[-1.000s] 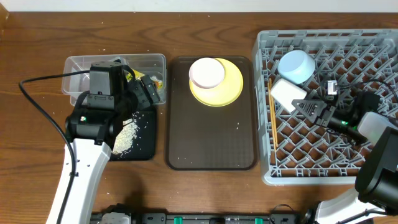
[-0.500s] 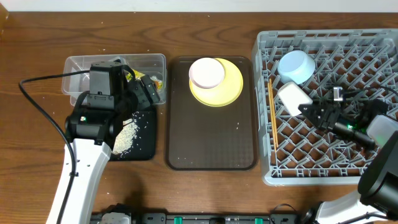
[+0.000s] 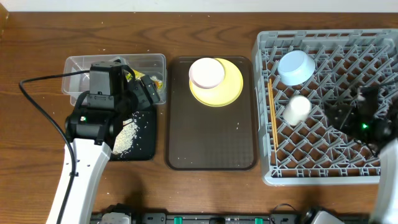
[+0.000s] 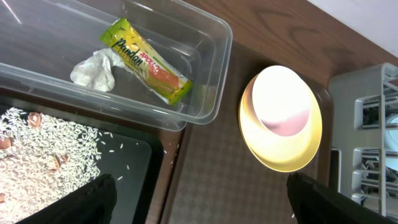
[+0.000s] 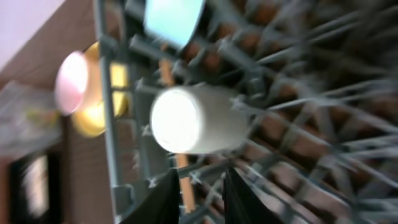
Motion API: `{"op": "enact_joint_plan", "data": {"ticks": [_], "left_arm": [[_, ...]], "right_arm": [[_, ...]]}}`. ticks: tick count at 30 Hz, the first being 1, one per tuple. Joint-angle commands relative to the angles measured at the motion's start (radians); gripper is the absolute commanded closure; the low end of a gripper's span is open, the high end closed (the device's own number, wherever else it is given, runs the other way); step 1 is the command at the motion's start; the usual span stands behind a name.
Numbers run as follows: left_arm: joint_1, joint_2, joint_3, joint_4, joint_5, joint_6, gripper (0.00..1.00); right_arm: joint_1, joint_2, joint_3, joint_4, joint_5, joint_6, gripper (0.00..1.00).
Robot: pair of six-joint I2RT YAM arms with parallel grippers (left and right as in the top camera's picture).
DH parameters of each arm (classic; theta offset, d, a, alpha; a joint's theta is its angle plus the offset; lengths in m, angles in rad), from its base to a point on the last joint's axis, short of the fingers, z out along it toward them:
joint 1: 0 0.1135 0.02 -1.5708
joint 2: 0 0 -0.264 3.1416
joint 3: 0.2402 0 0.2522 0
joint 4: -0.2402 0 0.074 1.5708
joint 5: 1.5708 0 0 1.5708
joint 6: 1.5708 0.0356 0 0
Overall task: Sort waste into correct bins and load items into the dishwasher rack
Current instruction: 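Carry the white cup right and set it in the grey rack, then withdraw the right gripper and move it back over the stack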
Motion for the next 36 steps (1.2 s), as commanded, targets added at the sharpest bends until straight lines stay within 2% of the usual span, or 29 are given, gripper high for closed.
{"op": "enact_joint_plan", "data": {"ticks": [1,8,14,24,36], "left_arm": [[0.004,0.000,0.012,0.000,-0.006,0.002,0.10],[0.004,0.000,0.012,0.000,-0.006,0.002,0.10],[0.004,0.000,0.012,0.000,-0.006,0.002,0.10],[0.004,0.000,0.012,0.000,-0.006,0.002,0.10],[0.004,0.000,0.012,0.000,-0.006,0.002,0.10]], "right_arm": [[0.011,-0.120,0.018,-0.001,0.158,0.077,0.78],[0.120,-0.303,0.018,-0.024,0.158,0.045,0.76],[0.294,-0.323,0.018,-0.054,0.219,0.036,0.75],[0.632,-0.187,0.018,-0.060,0.507,0.078,0.73],[0.819,0.069,0.018,-0.040,0.512,0.149,0.72]]}}
